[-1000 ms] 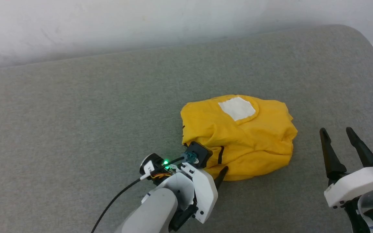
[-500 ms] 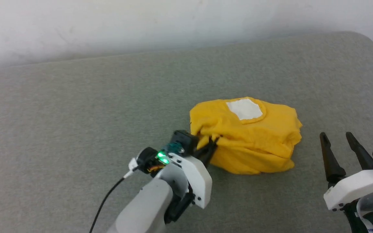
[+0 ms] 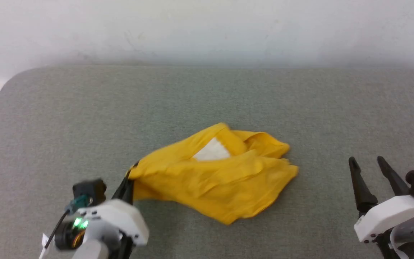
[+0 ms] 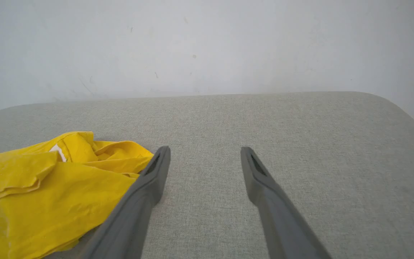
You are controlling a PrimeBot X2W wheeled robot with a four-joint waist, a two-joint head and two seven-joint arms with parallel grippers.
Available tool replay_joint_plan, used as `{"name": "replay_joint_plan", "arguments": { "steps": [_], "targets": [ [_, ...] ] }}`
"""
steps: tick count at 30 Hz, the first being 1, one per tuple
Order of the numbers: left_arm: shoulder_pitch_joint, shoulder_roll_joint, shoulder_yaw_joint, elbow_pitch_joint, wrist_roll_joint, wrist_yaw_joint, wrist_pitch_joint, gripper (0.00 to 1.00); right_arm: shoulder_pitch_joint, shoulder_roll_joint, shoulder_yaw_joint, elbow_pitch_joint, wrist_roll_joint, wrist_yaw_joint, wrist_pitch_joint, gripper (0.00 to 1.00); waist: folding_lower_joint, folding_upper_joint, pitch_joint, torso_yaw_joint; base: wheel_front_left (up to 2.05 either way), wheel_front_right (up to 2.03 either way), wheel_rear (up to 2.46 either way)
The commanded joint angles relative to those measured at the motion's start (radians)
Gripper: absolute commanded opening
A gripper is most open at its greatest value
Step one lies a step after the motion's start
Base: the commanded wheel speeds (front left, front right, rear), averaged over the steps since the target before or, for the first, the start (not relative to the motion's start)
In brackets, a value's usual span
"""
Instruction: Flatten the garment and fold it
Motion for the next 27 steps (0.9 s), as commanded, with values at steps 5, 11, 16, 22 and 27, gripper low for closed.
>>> {"name": "replay_joint_plan", "arguments": {
  "steps": [5,11,16,22,27],
  "targets": [
    [0.063,0.020,0.007,0.046,0.009,0.042,0.012,1.00,0.015,0.005,0.027,0.012,-0.006,-0.001,0.005,1.00,0.0000,0.0000,-0.017,0.038,0.00,0.00,0.00],
    [0.035,-0.008,0.011,-0.022,0.039,-0.004,-0.197,1.00,0.012,-0.008,0.053,0.004,0.014,-0.001,0.012,1.00,0.0000,0.0000,-0.038,0.064,0.00,0.00,0.00],
    [0.026,0.006,-0.010,-0.097,0.156,-0.039,-0.253,1.00,0.001,-0.064,0.149,0.029,0.063,-0.001,0.107,1.00,0.0000,0.0000,-0.043,0.091,0.00,0.00,0.00],
    [0.065,-0.039,0.009,-0.195,0.258,-0.072,-0.255,1.00,-0.078,-0.137,0.276,0.110,0.164,-0.001,0.248,1.00,0.0000,0.0000,-0.033,0.135,0.00,0.00,0.00],
    [0.087,-0.086,0.018,-0.202,0.288,-0.101,-0.256,1.00,-0.176,-0.231,0.395,0.227,0.114,-0.001,0.276,1.00,0.0000,0.0000,-0.008,0.177,0.00,0.00,0.00]
  ]
}}
